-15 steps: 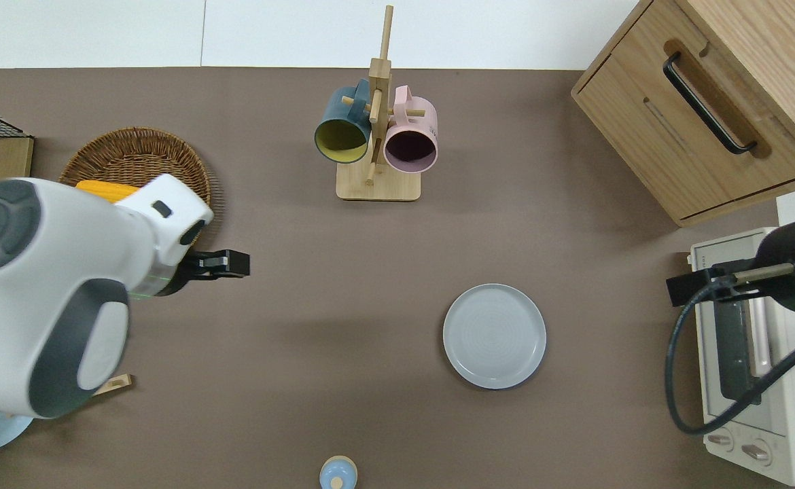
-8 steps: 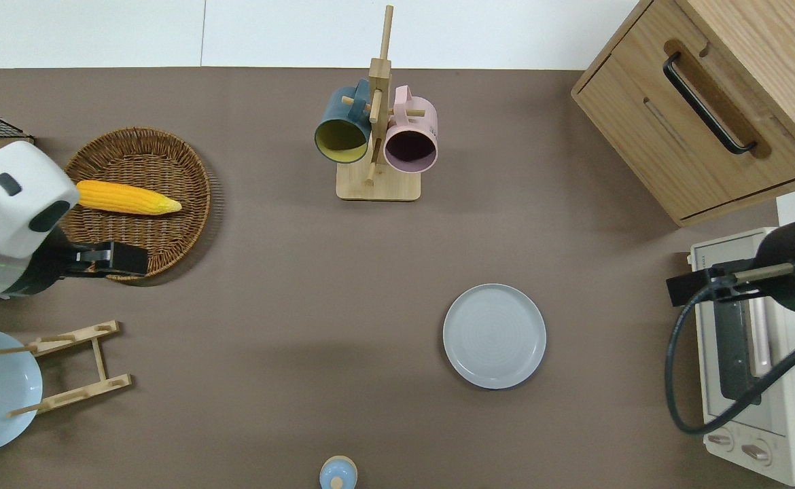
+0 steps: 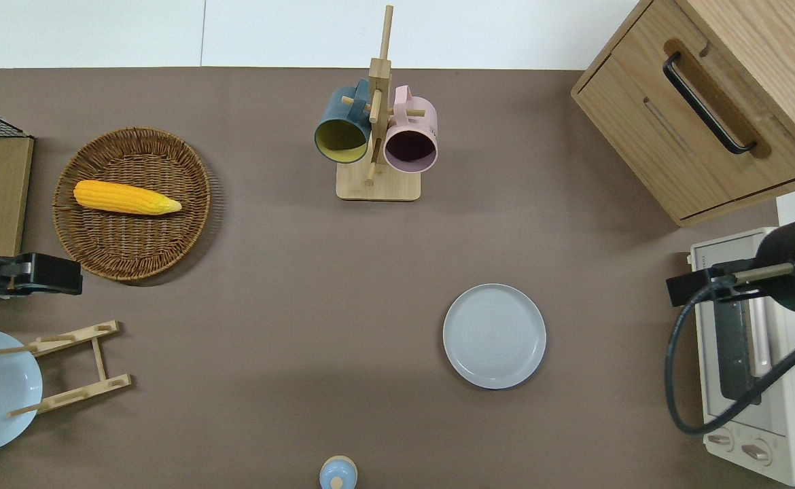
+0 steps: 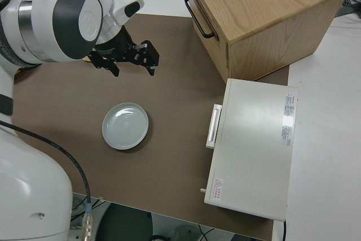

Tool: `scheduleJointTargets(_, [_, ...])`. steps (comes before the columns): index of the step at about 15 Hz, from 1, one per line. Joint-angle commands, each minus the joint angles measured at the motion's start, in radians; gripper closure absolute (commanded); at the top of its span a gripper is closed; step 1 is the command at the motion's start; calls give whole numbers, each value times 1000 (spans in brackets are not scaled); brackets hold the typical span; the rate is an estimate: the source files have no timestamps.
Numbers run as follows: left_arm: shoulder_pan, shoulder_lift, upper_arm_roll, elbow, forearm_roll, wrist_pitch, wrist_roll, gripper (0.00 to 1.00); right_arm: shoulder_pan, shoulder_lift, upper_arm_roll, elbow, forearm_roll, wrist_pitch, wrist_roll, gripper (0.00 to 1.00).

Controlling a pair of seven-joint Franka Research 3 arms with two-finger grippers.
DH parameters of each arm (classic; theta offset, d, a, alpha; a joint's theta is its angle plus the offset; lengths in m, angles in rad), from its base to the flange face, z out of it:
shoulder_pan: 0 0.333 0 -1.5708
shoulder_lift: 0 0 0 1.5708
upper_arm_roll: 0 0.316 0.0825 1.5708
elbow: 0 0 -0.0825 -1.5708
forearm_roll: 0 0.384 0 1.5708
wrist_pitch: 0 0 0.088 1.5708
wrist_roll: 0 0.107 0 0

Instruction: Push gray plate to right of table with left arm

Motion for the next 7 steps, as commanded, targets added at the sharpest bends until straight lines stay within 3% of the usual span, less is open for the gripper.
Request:
scheduleJointTargets(1, [3,-6,0,23,19,-21,1,5,-8,-10,5,-4,-1,-12,-8,5])
scheduleJointTargets(7, [-2,-8,-8,23,18,-16,1,5,-8,-10,5,-4,1,-12,-8,5])
